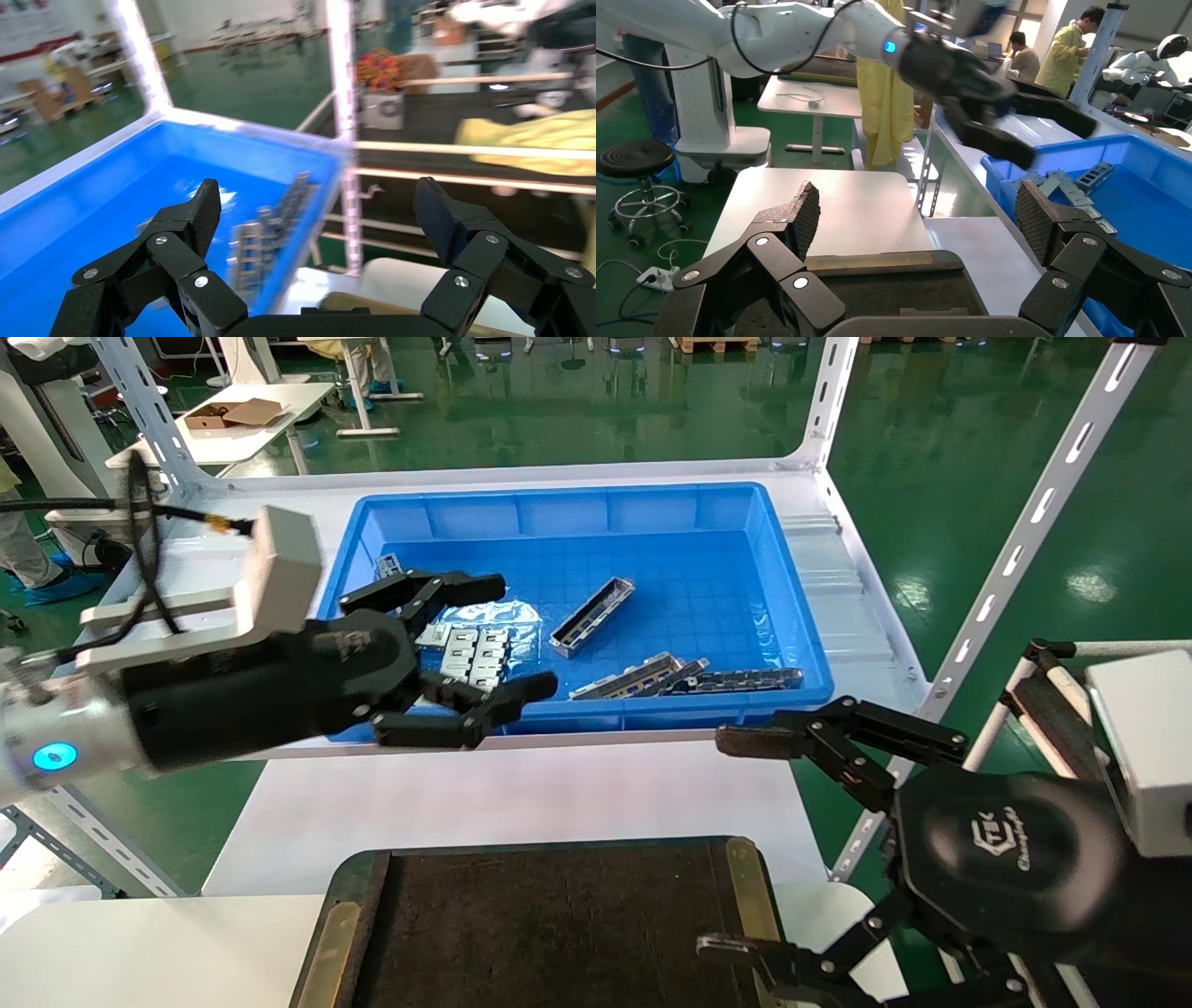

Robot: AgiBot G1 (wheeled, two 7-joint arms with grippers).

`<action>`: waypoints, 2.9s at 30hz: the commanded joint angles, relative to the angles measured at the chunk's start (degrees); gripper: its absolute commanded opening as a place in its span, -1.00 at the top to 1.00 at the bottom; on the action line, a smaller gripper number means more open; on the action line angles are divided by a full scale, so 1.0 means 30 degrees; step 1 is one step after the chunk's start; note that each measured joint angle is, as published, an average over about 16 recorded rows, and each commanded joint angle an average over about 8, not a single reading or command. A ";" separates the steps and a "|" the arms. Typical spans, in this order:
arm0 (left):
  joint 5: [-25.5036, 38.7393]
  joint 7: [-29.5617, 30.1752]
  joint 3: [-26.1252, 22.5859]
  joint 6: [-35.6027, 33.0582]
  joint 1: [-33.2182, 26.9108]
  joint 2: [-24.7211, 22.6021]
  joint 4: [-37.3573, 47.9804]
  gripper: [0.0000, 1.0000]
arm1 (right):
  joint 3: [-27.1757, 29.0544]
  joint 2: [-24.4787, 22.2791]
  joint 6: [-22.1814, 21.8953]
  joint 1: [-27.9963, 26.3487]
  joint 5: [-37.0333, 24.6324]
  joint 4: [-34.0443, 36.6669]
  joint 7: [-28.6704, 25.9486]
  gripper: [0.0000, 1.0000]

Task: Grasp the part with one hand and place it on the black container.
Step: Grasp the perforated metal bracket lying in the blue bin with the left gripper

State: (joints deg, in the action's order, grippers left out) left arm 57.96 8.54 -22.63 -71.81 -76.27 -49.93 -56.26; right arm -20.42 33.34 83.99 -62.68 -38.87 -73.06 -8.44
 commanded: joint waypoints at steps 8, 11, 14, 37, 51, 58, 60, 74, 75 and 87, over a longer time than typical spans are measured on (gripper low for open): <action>0.2451 -0.0716 -0.1037 0.2801 -0.2201 -0.2865 0.3958 -1.00 | -0.0003 -0.0001 -0.0001 -0.0001 0.0002 0.0000 0.0001 -1.00; 0.3091 -0.0980 -0.1327 0.3773 -0.2892 -0.3911 0.5578 -1.00 | -0.0004 -0.0001 -0.0001 -0.0001 0.0002 0.0000 0.0002 -1.00; 0.3668 -0.1242 -0.1619 0.4631 -0.3551 -0.4931 0.7203 -1.00 | -0.0004 -0.0002 -0.0002 -0.0001 0.0003 0.0000 0.0002 -1.00; 0.5012 -0.3850 -0.2769 0.9475 -0.5731 -0.9333 1.5292 -1.00 | -0.0011 -0.0004 -0.0004 -0.0003 0.0008 0.0000 0.0006 -1.00; 0.4241 -0.3029 -0.3959 1.0348 -0.5256 -0.9377 1.5106 1.00 | -0.0015 -0.0006 -0.0006 -0.0004 0.0010 0.0000 0.0008 1.00; 0.3819 -0.2668 -0.4541 1.0613 -0.5035 -0.9380 1.4971 1.00 | -0.0018 -0.0007 -0.0007 -0.0005 0.0012 0.0000 0.0009 1.00; 0.3691 -0.2570 -0.4712 1.0702 -0.4973 -0.9380 1.4921 1.00 | -0.0018 -0.0007 -0.0007 -0.0005 0.0012 0.0000 0.0009 1.00; 0.2756 -0.2133 -0.5802 1.1109 -0.4790 -0.9354 1.4666 1.00 | -0.0022 -0.0008 -0.0009 -0.0006 0.0015 0.0000 0.0011 1.00; 0.2688 -0.2120 -0.5873 1.1137 -0.4780 -0.9353 1.4660 1.00 | -0.0023 -0.0009 -0.0009 -0.0006 0.0015 0.0000 0.0011 1.00; 0.1608 -0.2247 -0.6355 1.1266 -0.4972 -0.9261 1.4613 1.00 | -0.0026 -0.0010 -0.0010 -0.0007 0.0017 0.0000 0.0013 1.00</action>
State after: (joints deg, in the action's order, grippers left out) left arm 62.61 1.46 -41.40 -38.49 -91.37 -77.62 -12.32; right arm -20.50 33.31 83.96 -62.70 -38.81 -73.06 -8.40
